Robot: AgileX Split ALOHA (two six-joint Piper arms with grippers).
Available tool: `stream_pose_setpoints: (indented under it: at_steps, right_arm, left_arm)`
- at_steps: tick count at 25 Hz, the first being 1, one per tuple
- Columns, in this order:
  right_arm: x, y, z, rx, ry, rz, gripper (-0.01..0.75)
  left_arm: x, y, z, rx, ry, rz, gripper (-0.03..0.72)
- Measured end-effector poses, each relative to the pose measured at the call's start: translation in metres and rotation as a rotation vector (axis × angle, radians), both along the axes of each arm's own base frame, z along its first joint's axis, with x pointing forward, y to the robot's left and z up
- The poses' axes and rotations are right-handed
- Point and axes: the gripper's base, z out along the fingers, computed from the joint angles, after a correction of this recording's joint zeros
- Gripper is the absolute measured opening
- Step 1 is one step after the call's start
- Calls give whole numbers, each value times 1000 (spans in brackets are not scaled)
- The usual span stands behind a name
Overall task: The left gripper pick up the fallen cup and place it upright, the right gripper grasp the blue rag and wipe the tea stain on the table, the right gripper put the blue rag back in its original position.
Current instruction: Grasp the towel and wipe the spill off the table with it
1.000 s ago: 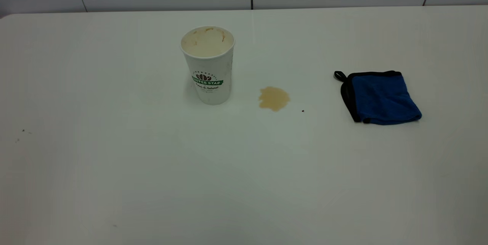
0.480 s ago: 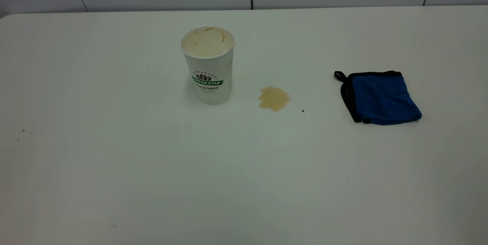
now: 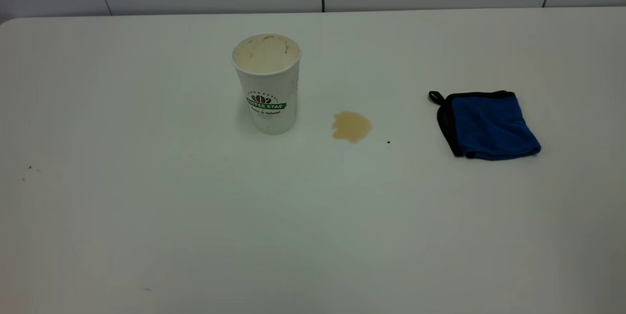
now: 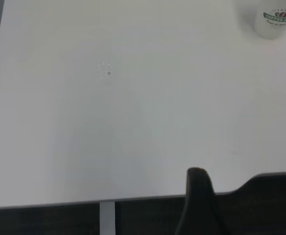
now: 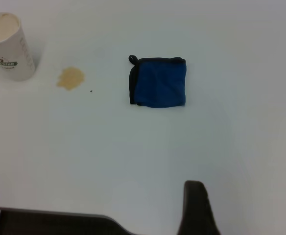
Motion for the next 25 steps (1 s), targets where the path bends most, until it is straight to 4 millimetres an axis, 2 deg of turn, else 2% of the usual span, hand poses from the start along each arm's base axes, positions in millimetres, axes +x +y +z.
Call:
stream_pose_setpoints:
  at_steps: [25]
  right_arm:
    - [0, 0, 0, 0, 0, 0, 563]
  left_arm:
    - [0, 0, 0, -1, 1, 26, 541]
